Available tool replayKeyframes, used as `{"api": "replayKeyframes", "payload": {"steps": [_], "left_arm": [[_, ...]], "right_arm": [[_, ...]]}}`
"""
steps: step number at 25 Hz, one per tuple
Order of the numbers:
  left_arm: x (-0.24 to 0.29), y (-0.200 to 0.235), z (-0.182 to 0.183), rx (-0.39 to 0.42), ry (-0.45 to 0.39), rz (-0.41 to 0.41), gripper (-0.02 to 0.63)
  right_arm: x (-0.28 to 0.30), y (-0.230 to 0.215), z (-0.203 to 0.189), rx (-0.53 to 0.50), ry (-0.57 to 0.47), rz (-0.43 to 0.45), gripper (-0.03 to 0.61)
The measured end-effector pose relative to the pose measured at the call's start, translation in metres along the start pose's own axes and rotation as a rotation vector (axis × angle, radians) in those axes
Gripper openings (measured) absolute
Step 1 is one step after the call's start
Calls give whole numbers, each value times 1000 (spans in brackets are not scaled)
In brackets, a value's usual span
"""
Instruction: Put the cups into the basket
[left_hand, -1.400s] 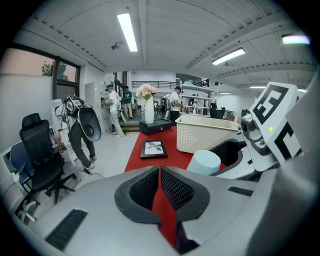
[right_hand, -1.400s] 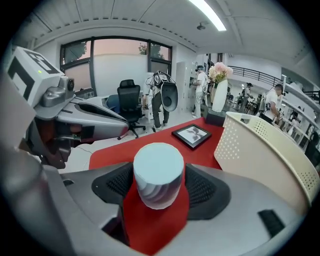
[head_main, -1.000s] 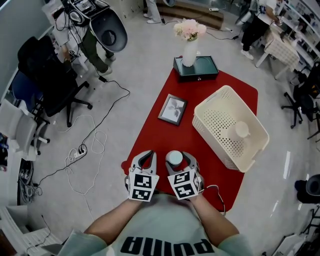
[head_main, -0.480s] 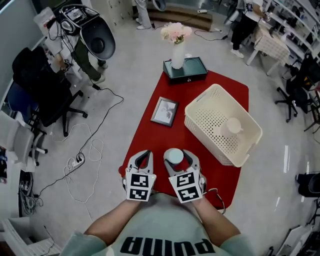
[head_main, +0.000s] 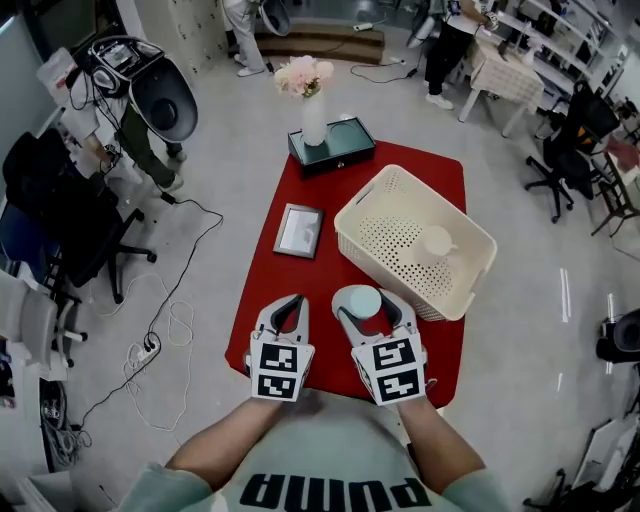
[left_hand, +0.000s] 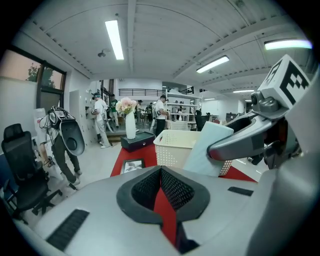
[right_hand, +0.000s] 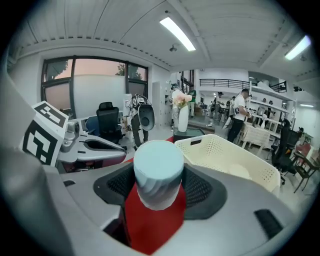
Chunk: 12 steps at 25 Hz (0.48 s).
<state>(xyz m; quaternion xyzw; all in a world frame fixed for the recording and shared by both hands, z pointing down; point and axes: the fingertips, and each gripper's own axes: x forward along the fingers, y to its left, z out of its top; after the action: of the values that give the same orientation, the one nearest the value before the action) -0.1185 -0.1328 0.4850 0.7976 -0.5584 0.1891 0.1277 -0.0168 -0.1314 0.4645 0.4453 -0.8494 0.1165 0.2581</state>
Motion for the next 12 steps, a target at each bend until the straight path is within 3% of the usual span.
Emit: {"api": "replayKeyframes", "payload": {"steps": [12], "left_arm": [[24,-61,46,42,-61,-132,3]], "right_arm": [[-46,-91,8,83,-42,-172,301]]}}
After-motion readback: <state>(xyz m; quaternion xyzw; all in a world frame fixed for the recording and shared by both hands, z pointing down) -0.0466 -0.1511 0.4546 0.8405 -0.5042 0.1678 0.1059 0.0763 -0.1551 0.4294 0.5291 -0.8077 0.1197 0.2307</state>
